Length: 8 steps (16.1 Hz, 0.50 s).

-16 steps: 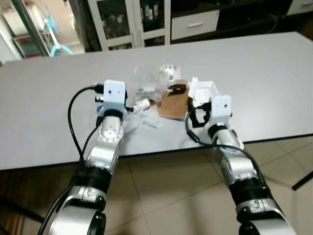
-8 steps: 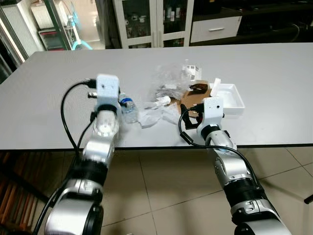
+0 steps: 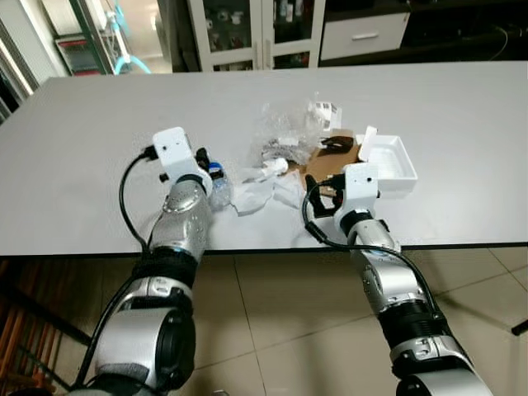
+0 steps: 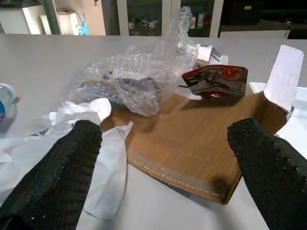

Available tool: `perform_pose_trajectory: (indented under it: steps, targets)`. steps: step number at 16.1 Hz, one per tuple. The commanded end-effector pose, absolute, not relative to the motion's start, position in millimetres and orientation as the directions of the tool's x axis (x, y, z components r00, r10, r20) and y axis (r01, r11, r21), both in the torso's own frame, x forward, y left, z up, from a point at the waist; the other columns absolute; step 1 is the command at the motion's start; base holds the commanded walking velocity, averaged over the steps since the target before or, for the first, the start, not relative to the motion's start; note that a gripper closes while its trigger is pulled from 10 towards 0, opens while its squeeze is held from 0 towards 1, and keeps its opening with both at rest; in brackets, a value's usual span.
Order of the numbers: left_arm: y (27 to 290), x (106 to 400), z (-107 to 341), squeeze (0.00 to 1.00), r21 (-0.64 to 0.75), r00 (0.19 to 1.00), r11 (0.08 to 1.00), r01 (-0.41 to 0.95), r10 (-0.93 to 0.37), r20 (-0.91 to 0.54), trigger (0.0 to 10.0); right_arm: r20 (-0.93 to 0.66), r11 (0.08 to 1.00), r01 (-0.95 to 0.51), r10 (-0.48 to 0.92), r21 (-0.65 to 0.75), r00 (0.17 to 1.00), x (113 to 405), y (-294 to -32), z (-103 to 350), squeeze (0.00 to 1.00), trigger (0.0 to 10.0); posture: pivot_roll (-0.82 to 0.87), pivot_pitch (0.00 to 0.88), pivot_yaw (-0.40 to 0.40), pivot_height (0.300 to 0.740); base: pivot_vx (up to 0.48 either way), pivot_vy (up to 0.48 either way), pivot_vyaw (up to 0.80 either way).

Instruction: Picking trash to rubbish bin

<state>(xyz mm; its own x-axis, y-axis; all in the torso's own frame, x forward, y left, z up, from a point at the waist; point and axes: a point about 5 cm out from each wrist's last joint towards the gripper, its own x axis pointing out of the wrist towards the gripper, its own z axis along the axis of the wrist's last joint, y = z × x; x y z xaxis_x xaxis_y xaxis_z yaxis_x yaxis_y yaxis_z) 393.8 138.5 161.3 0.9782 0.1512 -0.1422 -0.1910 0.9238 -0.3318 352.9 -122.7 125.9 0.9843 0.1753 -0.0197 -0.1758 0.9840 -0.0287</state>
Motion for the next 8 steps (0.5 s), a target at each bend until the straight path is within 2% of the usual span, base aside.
perform_pose_trajectory:
  steps: [1, 4, 8]
  targets:
    - [138, 397, 164, 1.0, -0.368, 0.978, 0.91, -0.189, 0.139, -0.157, 10.0, -0.012, 0.983, -0.181, 0.181, -0.027, 0.983, 354, -121, 130, 0.0, 10.0, -0.06, 0.037, 0.061, 0.74, 0.0, 0.0, 0.0]
    - [146, 400, 169, 1.0, -0.398, 0.961, 0.879, -0.263, 0.203, -0.187, 10.0, -0.011, 0.983, -0.182, 0.182, -0.029, 0.983, 355, -121, 131, 0.0, 10.0, -0.05, 0.035, 0.06, 0.74, 0.0, 0.0, 0.0]
    - [149, 404, 183, 1.0, -0.425, 0.96, 0.863, -0.273, 0.218, -0.173, 10.0, -0.01, 0.982, -0.186, 0.186, -0.028, 0.983, 355, -120, 132, 0.0, 10.0, -0.05, 0.036, 0.062, 0.74, 0.0, 0.0, 0.0]
